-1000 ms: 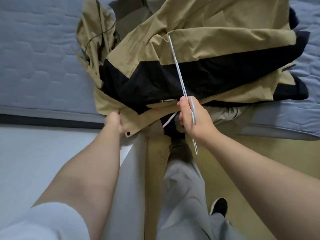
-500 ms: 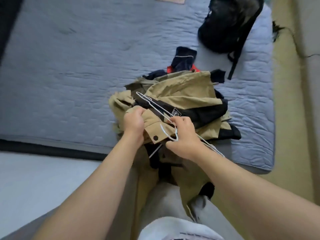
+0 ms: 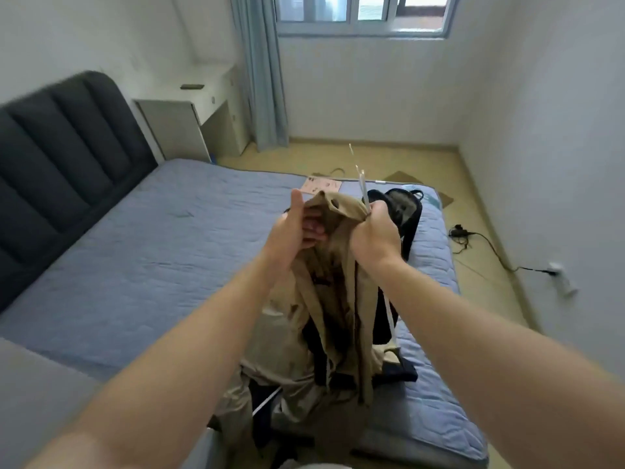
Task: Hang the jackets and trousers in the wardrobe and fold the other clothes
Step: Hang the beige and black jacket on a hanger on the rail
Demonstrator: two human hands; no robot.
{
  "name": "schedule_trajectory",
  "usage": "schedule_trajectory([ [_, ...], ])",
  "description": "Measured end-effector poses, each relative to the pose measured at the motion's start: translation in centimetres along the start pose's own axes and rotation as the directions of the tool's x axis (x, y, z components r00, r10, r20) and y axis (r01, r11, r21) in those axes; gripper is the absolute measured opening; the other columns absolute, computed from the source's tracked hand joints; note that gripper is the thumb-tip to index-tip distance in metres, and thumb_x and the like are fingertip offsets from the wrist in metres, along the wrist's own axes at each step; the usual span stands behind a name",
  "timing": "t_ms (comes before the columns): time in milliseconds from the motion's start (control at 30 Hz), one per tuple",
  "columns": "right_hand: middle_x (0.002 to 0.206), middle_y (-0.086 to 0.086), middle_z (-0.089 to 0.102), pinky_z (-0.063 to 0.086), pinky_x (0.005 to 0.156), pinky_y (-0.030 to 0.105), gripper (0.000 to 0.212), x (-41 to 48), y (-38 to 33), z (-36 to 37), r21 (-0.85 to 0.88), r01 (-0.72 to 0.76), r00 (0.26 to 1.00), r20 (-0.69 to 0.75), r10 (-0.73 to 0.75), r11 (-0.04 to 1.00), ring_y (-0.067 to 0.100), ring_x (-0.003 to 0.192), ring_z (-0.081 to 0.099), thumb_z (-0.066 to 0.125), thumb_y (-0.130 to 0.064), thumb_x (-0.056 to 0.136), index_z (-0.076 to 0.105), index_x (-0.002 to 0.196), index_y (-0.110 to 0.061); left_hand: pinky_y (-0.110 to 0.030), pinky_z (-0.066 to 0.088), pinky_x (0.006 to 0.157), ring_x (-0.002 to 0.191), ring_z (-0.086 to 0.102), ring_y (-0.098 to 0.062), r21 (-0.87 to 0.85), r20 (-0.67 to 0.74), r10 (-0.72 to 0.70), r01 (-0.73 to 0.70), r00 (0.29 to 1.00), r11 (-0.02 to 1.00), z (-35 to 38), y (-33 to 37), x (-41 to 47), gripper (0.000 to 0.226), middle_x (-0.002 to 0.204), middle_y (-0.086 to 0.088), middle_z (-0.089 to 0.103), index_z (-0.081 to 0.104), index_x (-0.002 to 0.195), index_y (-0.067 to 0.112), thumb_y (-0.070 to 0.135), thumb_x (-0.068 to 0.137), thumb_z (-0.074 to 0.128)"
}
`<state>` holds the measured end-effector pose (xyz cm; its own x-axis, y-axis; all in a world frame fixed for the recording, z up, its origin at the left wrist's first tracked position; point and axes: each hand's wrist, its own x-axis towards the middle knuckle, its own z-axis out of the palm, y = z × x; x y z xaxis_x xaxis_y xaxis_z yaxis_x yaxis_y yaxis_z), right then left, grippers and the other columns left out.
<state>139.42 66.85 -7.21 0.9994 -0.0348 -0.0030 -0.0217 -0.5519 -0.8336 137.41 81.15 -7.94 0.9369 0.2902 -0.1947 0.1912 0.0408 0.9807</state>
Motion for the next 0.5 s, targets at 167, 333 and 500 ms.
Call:
schedule_trajectory([
  [167,0.084,0.002,0.053,0.042,0.077,0.044,0.022,0.0,-4.3,-5.6,0.173,-0.006,0.999,-0.043,0.014,0.985,0.026,0.079,0.052,0.029,-0.028,0.074,0.041,0.091,-0.019,-0.038,0.055,0.082,0.088,0.067,-0.027,0.559,0.100,0.081,-0.123,0.992,0.820,1.6,-5.4,-2.4,0.047,0.093,-0.007,0.073,0.070,0.097,0.010,0.054,0.099,0.053],
  [333,0.079,-0.006,0.047,0.032,0.070,0.035,0.008,0.3,-3.9,-9.2,0.004,0.070,0.980,-0.190,-0.068,0.998,0.026,0.078,0.047,0.037,-0.021,0.092,0.042,0.098,-0.019,-0.038,0.046,0.091,0.118,0.056,-0.034,0.809,-0.083,-0.020,0.079,0.996,0.583,2.6,-11.1,-1.5,0.043,0.130,-0.018,0.055,0.053,0.128,0.005,0.027,0.092,0.062],
  [500,0.079,-0.008,0.053,0.033,0.067,0.034,0.010,0.0,-2.9,-12.5,0.047,0.091,0.956,-0.284,-0.074,0.995,0.025,0.075,0.050,0.041,-0.018,0.089,0.049,0.091,-0.022,-0.041,0.044,0.087,0.115,0.054,-0.040,0.655,-0.161,-0.093,0.177,0.983,0.735,4.2,-11.6,0.2,0.060,0.136,-0.016,0.044,0.037,0.136,0.012,0.034,0.087,0.065],
])
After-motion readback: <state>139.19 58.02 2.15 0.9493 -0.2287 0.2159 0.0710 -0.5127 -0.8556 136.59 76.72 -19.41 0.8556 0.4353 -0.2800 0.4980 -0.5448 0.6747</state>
